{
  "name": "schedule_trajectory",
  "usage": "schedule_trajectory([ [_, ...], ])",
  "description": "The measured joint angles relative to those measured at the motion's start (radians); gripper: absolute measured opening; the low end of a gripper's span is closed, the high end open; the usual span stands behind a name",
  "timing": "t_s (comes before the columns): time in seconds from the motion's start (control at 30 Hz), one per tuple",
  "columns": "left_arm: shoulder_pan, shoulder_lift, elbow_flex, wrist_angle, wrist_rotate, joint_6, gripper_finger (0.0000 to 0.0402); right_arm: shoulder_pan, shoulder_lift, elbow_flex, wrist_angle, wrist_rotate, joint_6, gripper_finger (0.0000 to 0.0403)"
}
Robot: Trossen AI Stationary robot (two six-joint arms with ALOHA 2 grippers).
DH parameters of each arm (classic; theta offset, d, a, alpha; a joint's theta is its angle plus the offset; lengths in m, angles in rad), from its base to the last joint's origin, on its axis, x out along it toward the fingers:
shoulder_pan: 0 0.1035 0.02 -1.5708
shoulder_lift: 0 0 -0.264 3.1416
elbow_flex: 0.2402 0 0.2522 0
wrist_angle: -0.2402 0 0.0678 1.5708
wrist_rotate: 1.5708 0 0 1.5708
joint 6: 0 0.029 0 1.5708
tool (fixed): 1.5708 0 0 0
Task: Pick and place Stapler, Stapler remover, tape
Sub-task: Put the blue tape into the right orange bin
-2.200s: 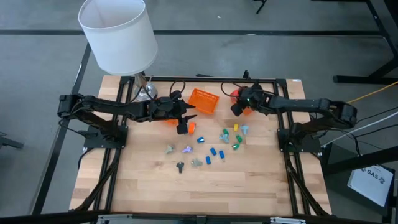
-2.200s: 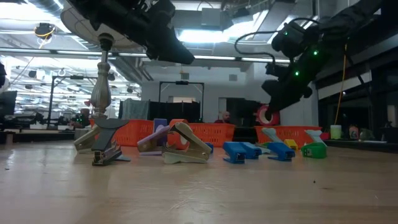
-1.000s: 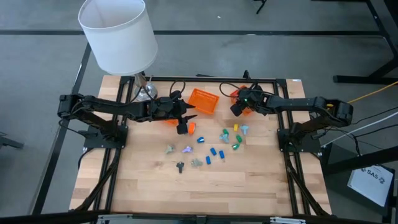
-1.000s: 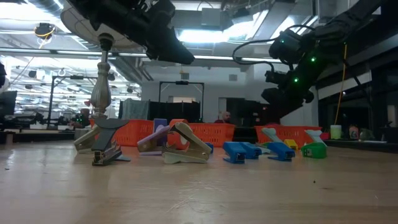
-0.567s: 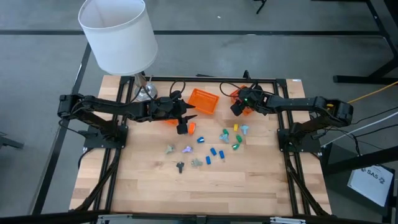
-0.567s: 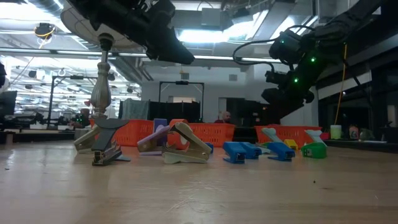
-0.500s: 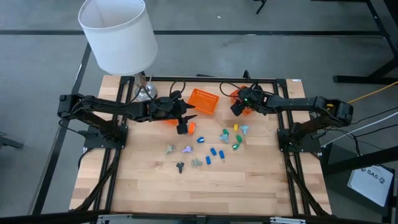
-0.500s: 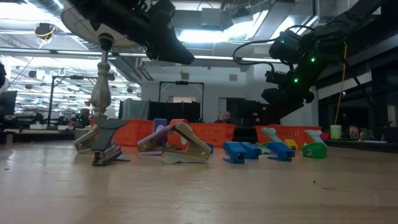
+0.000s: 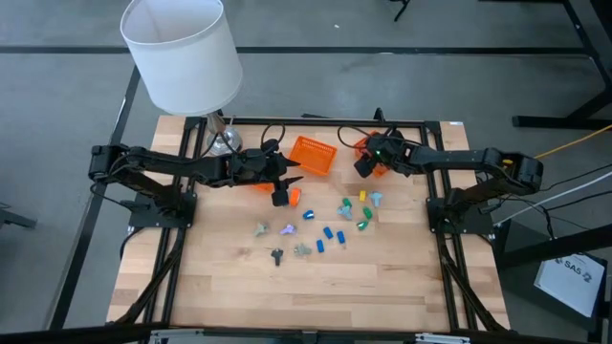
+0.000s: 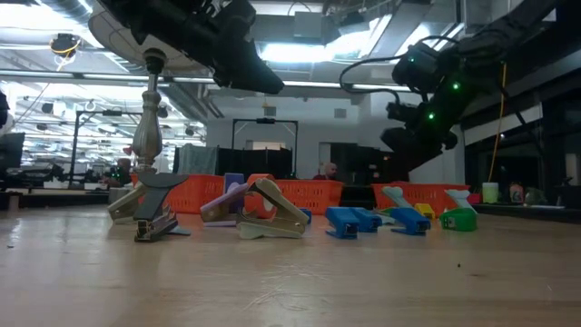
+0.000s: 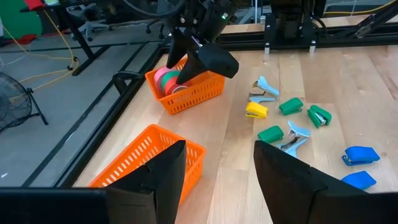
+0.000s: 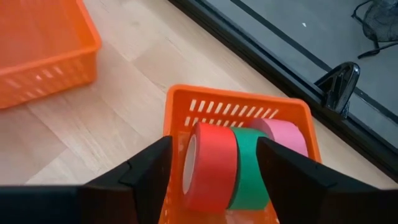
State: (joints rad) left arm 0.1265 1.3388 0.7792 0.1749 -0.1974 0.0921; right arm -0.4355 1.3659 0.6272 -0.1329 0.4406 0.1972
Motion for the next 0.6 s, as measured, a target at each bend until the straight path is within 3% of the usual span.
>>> schedule_trajectory([
  [0.43, 0.0, 0.0, 0.0, -0.025, 0.0, -0.003, 0.0187, 0.007, 0.0, 0.063, 0.004, -0.215, -0.025, 0.0232],
  [0.6, -0.002, 0.0, 0.0, -0.056, 0.001, -0.025, 0.0187, 0.045, 0.0, 0.063, 0.026, -0.243, -0.027, 0.0232],
])
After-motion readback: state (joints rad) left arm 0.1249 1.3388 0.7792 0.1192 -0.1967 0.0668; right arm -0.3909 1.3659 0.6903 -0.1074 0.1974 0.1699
